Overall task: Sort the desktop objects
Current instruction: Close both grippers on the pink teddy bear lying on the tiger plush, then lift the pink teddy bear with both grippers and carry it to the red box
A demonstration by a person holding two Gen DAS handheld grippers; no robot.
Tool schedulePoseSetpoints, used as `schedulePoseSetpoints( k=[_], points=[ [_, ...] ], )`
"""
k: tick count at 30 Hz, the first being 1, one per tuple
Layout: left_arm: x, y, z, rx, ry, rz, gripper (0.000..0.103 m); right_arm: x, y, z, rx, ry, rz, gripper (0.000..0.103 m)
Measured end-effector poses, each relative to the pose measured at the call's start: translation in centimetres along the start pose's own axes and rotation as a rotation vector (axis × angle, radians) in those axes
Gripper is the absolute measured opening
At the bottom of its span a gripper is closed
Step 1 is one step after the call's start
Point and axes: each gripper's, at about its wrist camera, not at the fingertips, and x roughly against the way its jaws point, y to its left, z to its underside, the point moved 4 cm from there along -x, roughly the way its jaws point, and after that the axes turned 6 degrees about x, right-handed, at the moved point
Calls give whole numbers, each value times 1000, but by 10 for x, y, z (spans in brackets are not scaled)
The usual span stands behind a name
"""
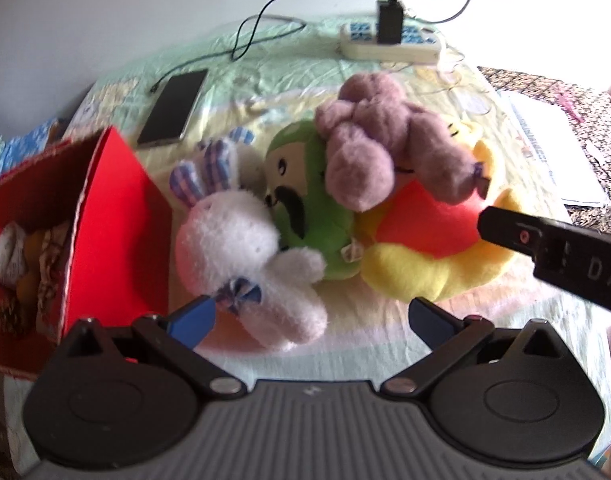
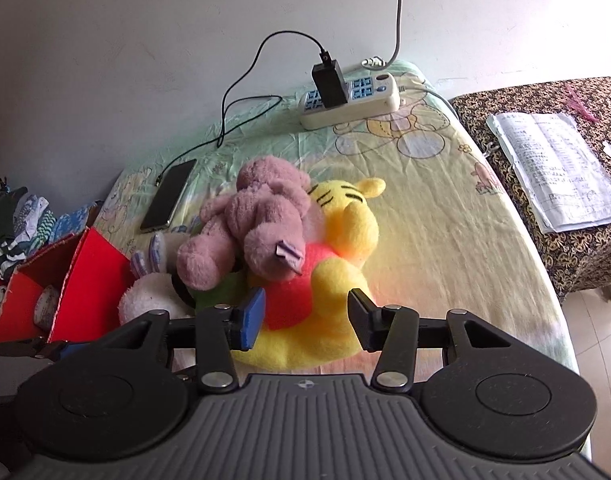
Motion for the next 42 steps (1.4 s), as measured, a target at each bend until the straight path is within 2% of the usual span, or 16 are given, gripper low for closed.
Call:
schedulePoseSetpoints(
  k=[5,10,14,19,22,24,25,28,29,30,31,32,37,39,42],
  points=[
    [6,-2,-18,-30,-19,94,103,3,-13,-21,-15,-35,-20,50],
    [6,5,-54,-3,-37,157,103,1,-23,-47,-66,-60,-93,50],
    [-12,0,-72,31,-5,235,103,-19,-19,-58,-64,-21,-134,50],
    [-36,-5,-75,55,46,257,102,-41,-17,-56,-93,32,-171,50],
    [-45,0,-76,80,66,267,98,-52,-18,-56,-100,61,-165,50],
    [-51,2,-78,88,84,277,92,-58,-18,-55,-106,86,-179,50],
    [-54,2,-79,88,91,278,81,-61,-19,-54,-106,101,-188,49],
    [-61,3,-75,82,103,264,76,-70,-18,-52,-99,143,-205,49],
    [-62,3,-74,84,109,263,75,-73,-17,-51,-99,157,-216,44],
    [-64,4,-73,88,111,261,74,-75,-16,-50,-101,166,-229,32],
    [-64,4,-74,86,108,257,70,-77,-16,-49,-106,175,-238,32],
    [-62,4,-75,82,98,247,63,-78,-16,-48,-111,175,-243,30],
    [-55,5,-77,74,77,249,49,-70,-10,-48,-94,148,-262,28],
    [-50,2,-75,71,78,275,28,-65,-7,-50,-72,132,-267,28],
    [-43,-4,-70,60,77,274,27,-54,-1,-52,-28,95,-258,28]
  ],
)
